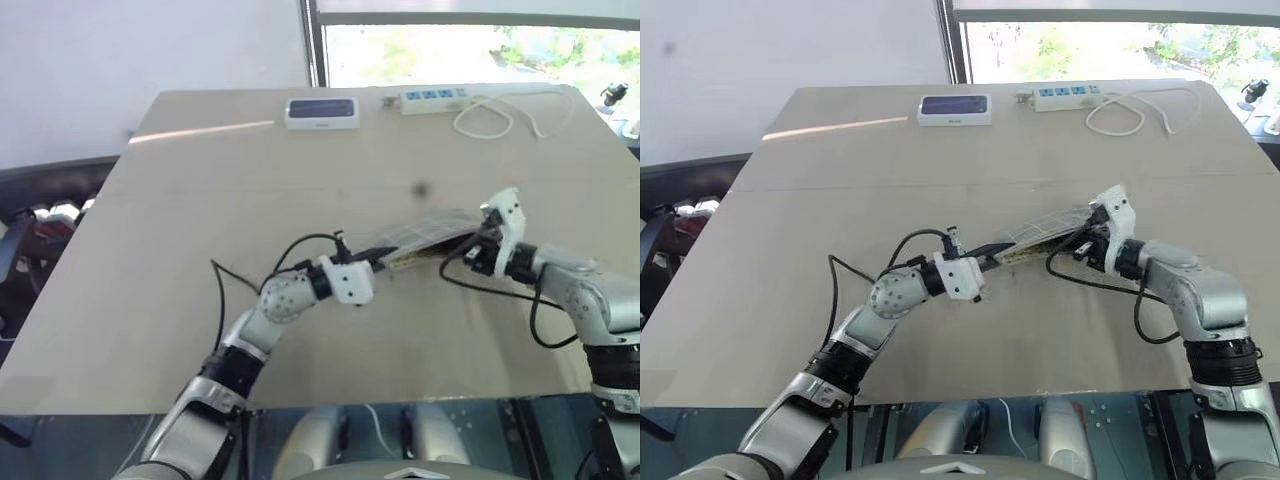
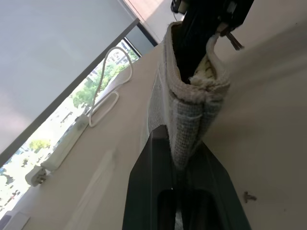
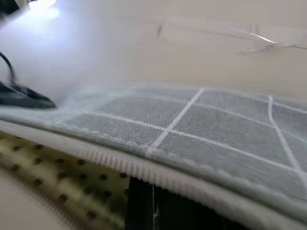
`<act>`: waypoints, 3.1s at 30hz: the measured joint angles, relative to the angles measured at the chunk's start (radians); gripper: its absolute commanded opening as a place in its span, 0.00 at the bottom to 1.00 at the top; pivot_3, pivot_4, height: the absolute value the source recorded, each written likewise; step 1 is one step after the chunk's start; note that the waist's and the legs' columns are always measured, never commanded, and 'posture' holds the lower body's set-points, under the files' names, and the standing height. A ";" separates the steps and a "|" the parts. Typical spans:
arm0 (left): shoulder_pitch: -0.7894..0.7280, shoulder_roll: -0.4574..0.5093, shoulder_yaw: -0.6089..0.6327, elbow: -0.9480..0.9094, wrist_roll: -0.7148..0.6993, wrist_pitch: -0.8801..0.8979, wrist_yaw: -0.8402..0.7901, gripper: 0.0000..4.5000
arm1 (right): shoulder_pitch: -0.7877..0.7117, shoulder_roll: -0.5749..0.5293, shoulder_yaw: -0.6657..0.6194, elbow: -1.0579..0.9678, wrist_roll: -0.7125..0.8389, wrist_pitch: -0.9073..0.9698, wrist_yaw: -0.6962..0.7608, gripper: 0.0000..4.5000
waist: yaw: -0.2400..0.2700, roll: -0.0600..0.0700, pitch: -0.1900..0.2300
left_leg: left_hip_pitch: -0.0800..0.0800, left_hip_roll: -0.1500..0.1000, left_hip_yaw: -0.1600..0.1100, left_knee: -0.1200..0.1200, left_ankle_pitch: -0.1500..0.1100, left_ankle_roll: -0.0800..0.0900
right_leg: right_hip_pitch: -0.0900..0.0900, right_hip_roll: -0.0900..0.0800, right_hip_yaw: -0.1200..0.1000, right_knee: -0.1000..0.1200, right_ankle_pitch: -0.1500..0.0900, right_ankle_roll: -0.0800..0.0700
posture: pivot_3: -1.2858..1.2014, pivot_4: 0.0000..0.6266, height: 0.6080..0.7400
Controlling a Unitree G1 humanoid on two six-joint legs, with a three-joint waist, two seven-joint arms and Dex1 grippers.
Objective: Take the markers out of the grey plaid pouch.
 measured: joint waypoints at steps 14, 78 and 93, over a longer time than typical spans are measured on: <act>0.021 -0.090 0.041 -0.151 -0.321 0.466 -0.154 0.00 | -0.061 -0.137 0.208 -0.099 -0.285 -0.144 0.103 0.98 | -0.001 0.000 0.000 | -0.001 0.000 -0.002 0.005 0.000 0.000 | 0.001 0.001 -0.001 0.001 0.000 0.000 | 0.52 0.24 1.00; -0.121 -0.071 0.050 0.150 -0.046 0.088 -0.148 0.00 | -0.156 -0.038 0.131 -0.067 -0.419 0.134 0.092 0.26 | -0.014 -0.002 -0.001 | -0.004 -0.001 -0.004 0.007 0.000 0.000 | 0.001 0.000 -0.003 0.001 0.000 0.000 | 0.52 0.24 1.00; -0.142 -0.036 0.011 0.153 0.095 -0.007 -0.080 0.00 | -0.160 0.038 0.277 -0.082 -0.558 -0.210 0.046 0.26 | -0.013 -0.002 -0.001 | -0.004 -0.003 -0.006 0.008 0.000 0.000 | 0.001 0.001 -0.006 0.001 0.000 0.000 | 0.52 0.24 1.00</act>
